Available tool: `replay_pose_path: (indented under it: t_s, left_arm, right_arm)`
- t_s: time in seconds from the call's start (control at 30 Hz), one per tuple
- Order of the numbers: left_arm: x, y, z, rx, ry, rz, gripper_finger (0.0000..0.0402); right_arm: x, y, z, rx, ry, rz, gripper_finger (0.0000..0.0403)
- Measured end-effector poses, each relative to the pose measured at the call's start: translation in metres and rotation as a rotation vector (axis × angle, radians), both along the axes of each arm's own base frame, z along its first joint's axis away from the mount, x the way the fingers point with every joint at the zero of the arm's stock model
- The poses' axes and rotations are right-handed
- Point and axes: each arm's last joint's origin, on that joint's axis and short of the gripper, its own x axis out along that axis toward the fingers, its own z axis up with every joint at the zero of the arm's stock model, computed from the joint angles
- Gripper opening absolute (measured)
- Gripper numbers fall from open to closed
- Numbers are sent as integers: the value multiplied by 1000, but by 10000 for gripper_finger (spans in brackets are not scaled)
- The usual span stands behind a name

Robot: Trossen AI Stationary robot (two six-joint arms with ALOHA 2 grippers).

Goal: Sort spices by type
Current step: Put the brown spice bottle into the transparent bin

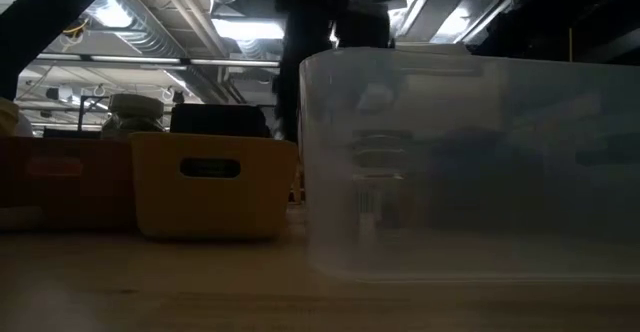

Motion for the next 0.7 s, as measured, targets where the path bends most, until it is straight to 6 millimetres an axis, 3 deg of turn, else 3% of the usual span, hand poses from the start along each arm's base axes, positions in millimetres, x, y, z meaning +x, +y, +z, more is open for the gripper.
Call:
replay_pose_path:
  t_s: [0.17, 0.33, 0.7]
  left_arm:
    - [11, -4, 32, -6, -112, 17, 173]
    - [20, -27, 54, -46, -211, 39, 173]
    - [22, -129, 58, -177, -287, -95, 174]
  right_arm:
    - [0, 0, 0, 0, 0, 0, 257]
    - [0, 0, 0, 0, 0, 0, 257]
    - [0, 0, 0, 14, -1, -10, 257]
